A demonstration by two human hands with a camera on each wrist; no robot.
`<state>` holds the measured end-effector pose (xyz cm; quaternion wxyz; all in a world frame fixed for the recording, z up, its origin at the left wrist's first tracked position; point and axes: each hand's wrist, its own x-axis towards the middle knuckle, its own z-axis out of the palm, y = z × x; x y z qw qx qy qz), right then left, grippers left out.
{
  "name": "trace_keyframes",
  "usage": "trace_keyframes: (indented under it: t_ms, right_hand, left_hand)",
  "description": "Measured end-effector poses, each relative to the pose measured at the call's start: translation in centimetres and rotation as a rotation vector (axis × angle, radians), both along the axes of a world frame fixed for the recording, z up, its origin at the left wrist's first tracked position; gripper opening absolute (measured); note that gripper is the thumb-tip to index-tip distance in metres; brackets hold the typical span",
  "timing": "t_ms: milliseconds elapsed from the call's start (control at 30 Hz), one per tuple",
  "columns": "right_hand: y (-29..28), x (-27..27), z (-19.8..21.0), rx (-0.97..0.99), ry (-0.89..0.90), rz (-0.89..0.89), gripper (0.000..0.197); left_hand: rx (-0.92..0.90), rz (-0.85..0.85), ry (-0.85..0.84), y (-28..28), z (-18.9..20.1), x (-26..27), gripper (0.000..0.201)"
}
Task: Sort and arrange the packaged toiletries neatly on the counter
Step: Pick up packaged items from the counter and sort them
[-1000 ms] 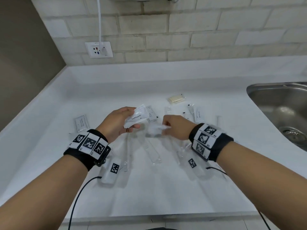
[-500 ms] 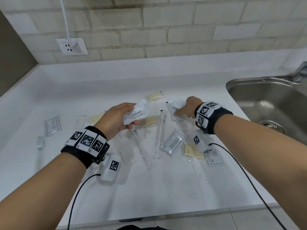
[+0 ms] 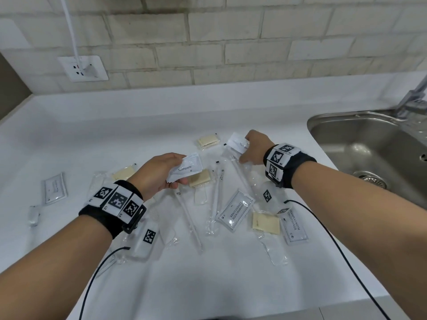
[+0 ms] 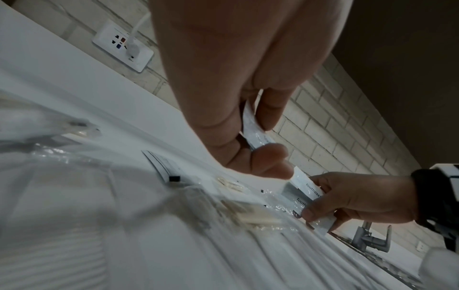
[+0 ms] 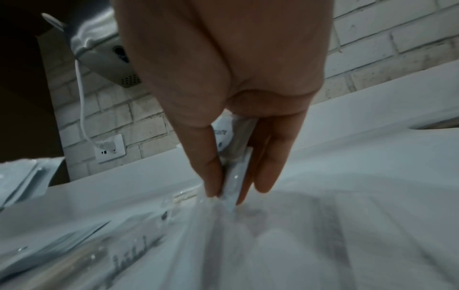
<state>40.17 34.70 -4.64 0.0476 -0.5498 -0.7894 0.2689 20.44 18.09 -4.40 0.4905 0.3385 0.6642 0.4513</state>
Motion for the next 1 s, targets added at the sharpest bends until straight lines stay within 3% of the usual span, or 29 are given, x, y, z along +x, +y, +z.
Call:
trace_keyframes:
  t_ms: [133, 233, 300, 367, 467, 600, 800, 1000]
  right_hand:
    - [-0.8, -0.1, 0.2, -0.159, 0.110, 0.097, 0.046]
    - [-1.6, -0.3, 0.0, -0.073, 0.049, 0.192, 0.052]
    - [-2.1, -0.3, 0.3, -0.015, 0.048, 0.249, 0.041]
    - [-2.7, -0.4, 1.1, -0.076, 0.095, 0.309, 0.031]
    - [-4.3, -0.7, 2.8, -0.174, 0.161, 0.421, 0.037]
    - [-6.8, -1.8, 4.7, -0.132, 0.205, 0.501, 0.048]
    - [-8.9, -2.4, 5.7, 0.049, 0.036, 0.595, 0.055]
    - [-11.0, -2.3, 6.0, 0.069, -0.048, 0.620, 0.060]
  left_hand:
    - [0.006, -0.026, -0.018, 0.7, -0.2, 0.1, 0.023]
    - [0.008, -0.031, -0.017, 0.8, -0.2, 0.0, 0.025]
    - [0.007, -0.024, -0.016, 0.6, -0.2, -0.1, 0.027]
    - [0.002, -0.007, -0.018, 0.2, -0.1, -0.3, 0.029]
    - [0.007, 0.017, -0.059, -0.3, 0.0, -0.1, 0.029]
    - [0.011, -0.023, -0.147, -0.9, 0.6, 1.2, 0.032]
    - [0.031, -0.057, -0.282, -2.4, 1.7, 3.1, 0.049]
    - [0.074, -0.215, -0.266, -4.0, 1.6, 3.5, 0.073]
